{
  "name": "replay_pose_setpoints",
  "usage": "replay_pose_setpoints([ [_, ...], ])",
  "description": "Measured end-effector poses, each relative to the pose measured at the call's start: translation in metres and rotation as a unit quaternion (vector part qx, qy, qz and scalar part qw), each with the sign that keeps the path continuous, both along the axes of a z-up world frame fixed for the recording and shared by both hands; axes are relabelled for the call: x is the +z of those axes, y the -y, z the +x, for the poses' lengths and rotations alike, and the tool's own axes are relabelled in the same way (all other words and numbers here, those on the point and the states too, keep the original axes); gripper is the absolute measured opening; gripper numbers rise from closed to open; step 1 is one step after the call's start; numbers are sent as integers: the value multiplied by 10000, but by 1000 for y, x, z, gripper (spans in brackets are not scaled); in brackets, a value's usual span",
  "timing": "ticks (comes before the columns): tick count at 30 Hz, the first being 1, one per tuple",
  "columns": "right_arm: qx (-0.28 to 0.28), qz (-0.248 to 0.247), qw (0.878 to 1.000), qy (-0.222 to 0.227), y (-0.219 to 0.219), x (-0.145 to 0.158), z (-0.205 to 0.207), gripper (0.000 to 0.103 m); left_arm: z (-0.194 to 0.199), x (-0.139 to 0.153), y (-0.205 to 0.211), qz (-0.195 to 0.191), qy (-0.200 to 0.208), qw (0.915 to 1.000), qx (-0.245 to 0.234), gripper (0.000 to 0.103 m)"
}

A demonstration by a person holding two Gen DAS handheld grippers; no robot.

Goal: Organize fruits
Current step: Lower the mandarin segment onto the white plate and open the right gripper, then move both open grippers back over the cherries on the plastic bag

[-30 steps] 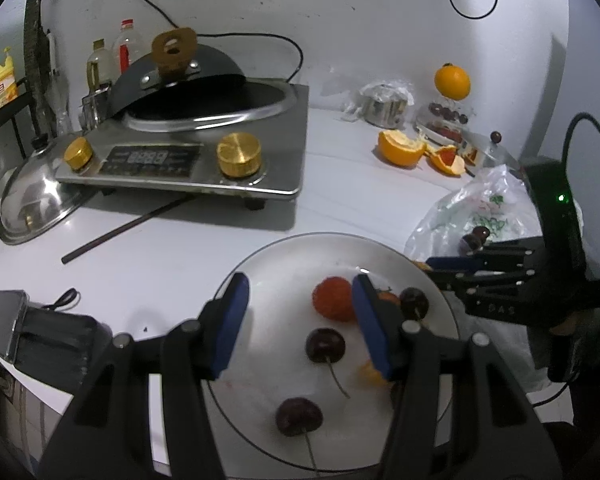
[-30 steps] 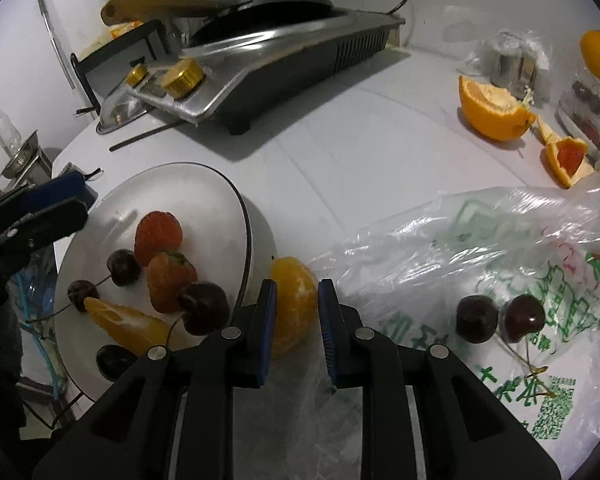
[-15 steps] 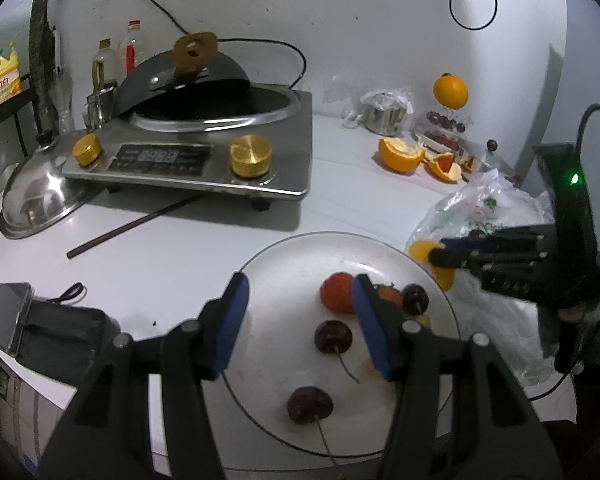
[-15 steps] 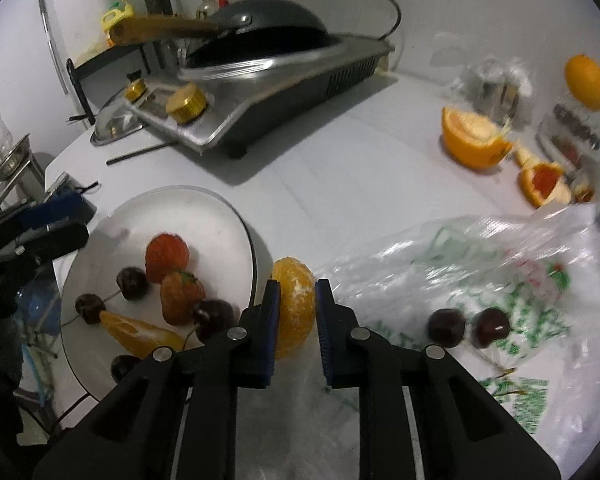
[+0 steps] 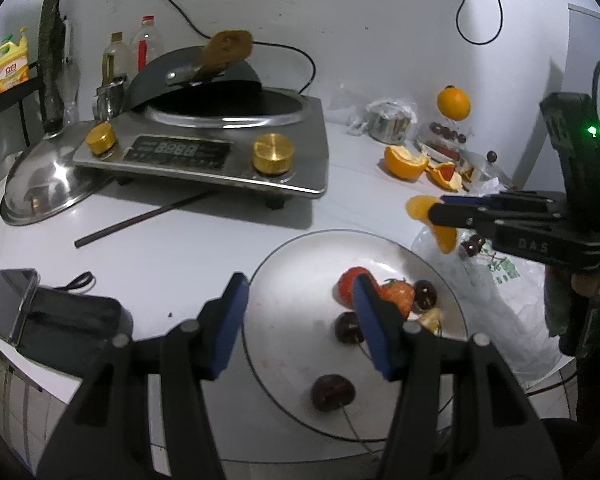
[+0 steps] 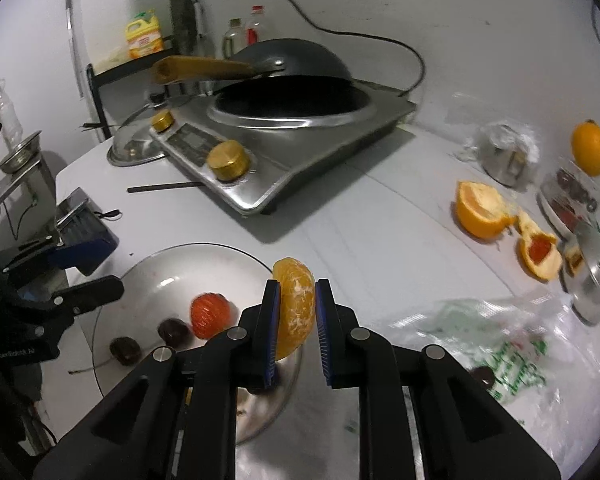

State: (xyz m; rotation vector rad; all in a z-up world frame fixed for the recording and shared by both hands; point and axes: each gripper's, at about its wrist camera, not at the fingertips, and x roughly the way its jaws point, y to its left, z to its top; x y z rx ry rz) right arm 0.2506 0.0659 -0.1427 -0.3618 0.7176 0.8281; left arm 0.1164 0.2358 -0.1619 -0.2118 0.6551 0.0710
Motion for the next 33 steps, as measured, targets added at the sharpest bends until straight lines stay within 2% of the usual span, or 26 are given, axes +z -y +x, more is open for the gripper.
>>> replay_pose_setpoints([
  [9, 396, -309, 9987, -21, -42, -23, -1, 19, -2, -6, -10, -85, 12, 10000, 40, 56],
  [17, 469, -583, 9972, 61, -58, -39, -5, 19, 0, -9, -10, -91, -23, 10000, 3, 57],
  [24, 381, -566, 9976, 97, -51, -35, -6, 23, -2, -5, -5, -37, 10, 10000, -17, 57],
  [28, 312, -458, 9983, 158, -39, -26, -8, 29, -3, 2, 3, 35, 59, 10000, -65, 58],
  [31, 236, -394, 9987, 201, -27, -20, -9, 29, -5, 6, 10, 85, 102, 9999, -83, 67],
  [33, 167, -351, 9990, 226, -17, -15, -9, 29, -6, 9, 14, 107, 125, 9998, -97, 68],
])
